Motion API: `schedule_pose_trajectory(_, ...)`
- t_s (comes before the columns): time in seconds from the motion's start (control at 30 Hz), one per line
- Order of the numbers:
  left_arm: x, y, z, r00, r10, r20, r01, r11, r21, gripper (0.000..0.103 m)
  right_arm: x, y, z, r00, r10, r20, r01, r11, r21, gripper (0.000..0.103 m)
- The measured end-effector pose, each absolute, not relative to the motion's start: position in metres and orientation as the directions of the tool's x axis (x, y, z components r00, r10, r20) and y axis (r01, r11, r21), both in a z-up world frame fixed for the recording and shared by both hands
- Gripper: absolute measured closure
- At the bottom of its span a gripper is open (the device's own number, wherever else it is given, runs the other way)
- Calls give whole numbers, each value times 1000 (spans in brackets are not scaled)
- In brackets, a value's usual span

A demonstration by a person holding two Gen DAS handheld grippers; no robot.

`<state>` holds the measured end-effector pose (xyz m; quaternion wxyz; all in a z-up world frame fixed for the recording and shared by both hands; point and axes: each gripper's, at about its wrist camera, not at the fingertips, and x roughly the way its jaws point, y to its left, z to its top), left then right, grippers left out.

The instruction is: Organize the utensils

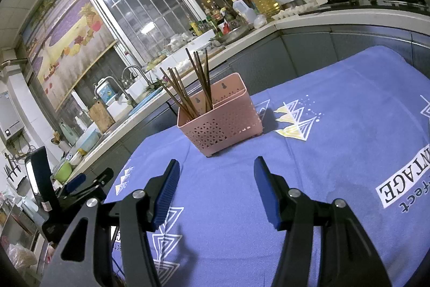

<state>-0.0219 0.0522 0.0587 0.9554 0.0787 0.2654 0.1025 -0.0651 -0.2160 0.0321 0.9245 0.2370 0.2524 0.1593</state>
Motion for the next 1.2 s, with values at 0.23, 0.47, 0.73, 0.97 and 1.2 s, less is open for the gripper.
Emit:
schedule_pose_trajectory(0.23,-21,54,59,842,223,-492,-149,971,185,6,-66,-216,32,822,414,-392,-173,837,520,45)
schedule_pose_trajectory(0.47,-20,52,58,839,205,-505,-132,975,177,6,-66,-216,32,821,414,-392,-173,836,520,45)
schedule_pose_trajectory(0.73,-21,50,56,836,206,-509,-132,975,178,6,-66,-216,32,821,414,-393,-171,836,522,45)
schedule_pose_trajectory(0.97,-21,50,55,836,204,-510,-131,976,176,6,-66,-217,33,821,414,-393,-171,835,523,45)
schedule_pose_trajectory(1.2,-19,50,50,829,208,-520,-135,975,175,6,-66,-217,33,821,414,-394,-170,835,523,45)
